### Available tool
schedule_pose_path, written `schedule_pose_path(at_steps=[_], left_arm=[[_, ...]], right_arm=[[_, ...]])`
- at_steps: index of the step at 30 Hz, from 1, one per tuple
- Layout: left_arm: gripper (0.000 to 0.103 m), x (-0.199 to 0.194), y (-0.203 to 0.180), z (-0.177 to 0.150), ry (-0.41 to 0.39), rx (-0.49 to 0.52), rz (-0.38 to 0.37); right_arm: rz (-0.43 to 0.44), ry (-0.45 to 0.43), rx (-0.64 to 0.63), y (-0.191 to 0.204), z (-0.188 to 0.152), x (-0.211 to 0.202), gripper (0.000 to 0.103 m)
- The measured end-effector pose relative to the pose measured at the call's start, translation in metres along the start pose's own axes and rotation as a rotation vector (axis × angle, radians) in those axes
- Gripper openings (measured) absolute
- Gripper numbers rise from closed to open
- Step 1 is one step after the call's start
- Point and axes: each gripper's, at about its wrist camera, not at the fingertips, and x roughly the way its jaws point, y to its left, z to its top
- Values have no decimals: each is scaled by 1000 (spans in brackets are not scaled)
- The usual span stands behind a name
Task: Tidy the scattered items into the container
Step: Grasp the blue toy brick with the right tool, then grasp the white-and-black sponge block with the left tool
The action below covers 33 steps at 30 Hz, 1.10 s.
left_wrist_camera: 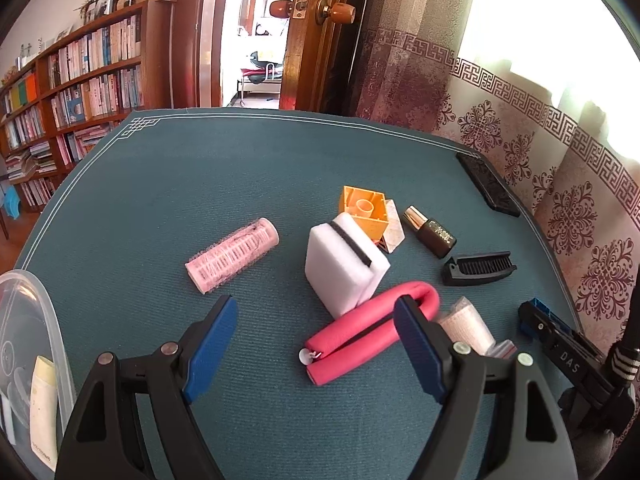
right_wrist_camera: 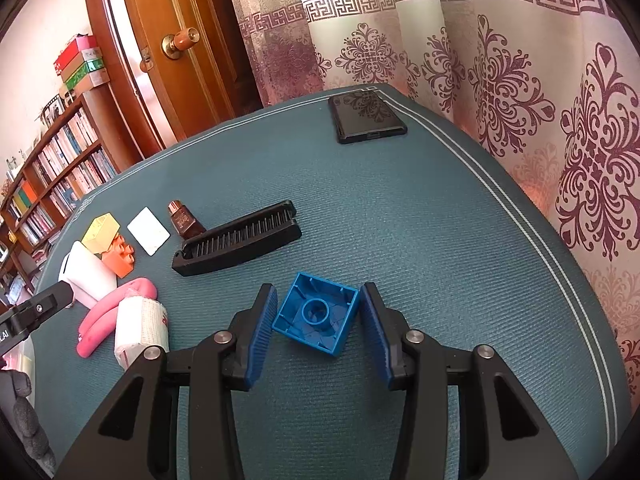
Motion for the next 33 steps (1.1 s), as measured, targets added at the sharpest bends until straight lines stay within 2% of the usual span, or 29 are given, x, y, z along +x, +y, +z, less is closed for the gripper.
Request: schedule_pose_path(at_steps=[6,17,20,22,25,29,33], left_arm=[[83,14,-10,12,3,-22,-12],[83,34,-5,18,-31,-62,24],[70,36,-3,16,-24,-52,22],[58,36,-1,14,-23,-54,-16],[46,33,-3,14,-38,-31,-23],[44,27,-6,11,-56,7,1],[44,18,-2,11,-77,3,14]], right_arm=[[8,-2,6,-1,0,0,46],[12,-2,9,-1,0,0,46],[12,-2,9,-1,-1,0,46],[13,-2,9,-1,-1,0,46],[12,-2,9,-1,-1,0,46],[13,-3,9,-1,-1,0,46],[13,-2,9,-1,-1,0,46]])
